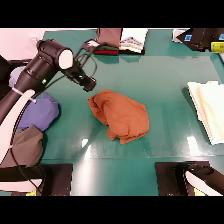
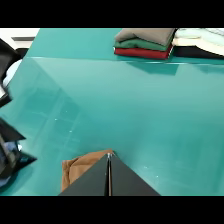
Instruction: Fold the shirts.
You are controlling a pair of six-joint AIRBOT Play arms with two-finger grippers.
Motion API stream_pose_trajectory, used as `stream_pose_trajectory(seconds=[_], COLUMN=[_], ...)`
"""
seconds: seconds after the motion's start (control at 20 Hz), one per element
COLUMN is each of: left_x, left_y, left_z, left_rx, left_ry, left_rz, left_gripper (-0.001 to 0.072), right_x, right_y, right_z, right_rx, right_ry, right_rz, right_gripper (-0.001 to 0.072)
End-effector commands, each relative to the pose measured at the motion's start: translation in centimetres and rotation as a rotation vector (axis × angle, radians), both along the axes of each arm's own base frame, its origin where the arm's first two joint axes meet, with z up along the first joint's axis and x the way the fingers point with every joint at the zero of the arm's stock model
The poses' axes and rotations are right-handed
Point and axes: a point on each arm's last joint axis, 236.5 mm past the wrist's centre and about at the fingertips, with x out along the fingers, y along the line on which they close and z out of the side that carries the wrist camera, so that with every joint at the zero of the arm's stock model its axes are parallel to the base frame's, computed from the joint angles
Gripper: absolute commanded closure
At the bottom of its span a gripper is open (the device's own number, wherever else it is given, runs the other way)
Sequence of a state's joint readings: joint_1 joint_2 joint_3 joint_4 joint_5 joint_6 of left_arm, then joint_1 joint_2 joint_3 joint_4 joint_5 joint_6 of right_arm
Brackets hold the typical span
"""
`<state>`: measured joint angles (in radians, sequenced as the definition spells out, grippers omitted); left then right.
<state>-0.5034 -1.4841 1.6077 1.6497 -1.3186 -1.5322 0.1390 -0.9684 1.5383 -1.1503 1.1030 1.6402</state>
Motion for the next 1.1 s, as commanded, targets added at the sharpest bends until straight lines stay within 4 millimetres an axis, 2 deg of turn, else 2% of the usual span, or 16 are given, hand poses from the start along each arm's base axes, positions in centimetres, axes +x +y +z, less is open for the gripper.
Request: stream_pose_trajectory(seconds=[0.0, 0.15, 0.25, 0.45, 0.65, 0.7, 0.75, 0.8, 0.9, 1.05], left_x=[1.3, 1.6, 1.5, 1.5, 1.1, 1.1, 1.1, 1.2, 2.0, 3.6], left_y=[2.5, 1.1, -0.1, -1.4, -1.5, -1.5, -1.5, -1.5, -0.7, 0.3], left_z=[-5.7, -10.7, -12.7, -14.2, -14.9, -14.9, -14.9, -14.6, -13.2, -9.7], left_rx=[-0.004, -0.021, -0.06, -0.103, -0.102, -0.102, -0.102, -0.101, -0.073, -0.047], left_ry=[0.133, 0.222, 0.264, 0.291, 0.317, 0.316, 0.315, 0.311, 0.262, 0.156], left_rz=[0.11, 0.126, 0.132, 0.138, 0.14, 0.14, 0.14, 0.131, 0.123, 0.113], left_gripper=[0.0085, 0.0085, 0.0085, 0.0085, 0.0106, 0.0309, 0.0563, 0.0671, 0.0679, 0.0679], right_x=[0.0, -0.1, -0.2, 0.0, 0.5, 0.6, 0.7, 0.7, 0.4, -1.5], right_y=[0.0, 0.0, 0.0, 0.1, 0.2, 0.3, 0.3, 0.4, -0.4, -2.7], right_z=[-0.2, -0.3, -0.5, -1.0, -2.2, -2.7, -3.2, -3.9, -6.6, -13.7], right_rx=[-0.004, -0.005, -0.01, -0.014, -0.021, -0.025, -0.03, -0.037, -0.106, -0.255], right_ry=[0.005, 0.009, 0.019, 0.034, 0.072, 0.09, 0.105, 0.13, 0.218, 0.486], right_rz=[0.0, 0.002, 0.006, 0.008, 0.014, 0.018, 0.021, 0.026, 0.027, 0.028], right_gripper=[0.0688, 0.0688, 0.0688, 0.0688, 0.0688, 0.0688, 0.0688, 0.0688, 0.0688, 0.0688])
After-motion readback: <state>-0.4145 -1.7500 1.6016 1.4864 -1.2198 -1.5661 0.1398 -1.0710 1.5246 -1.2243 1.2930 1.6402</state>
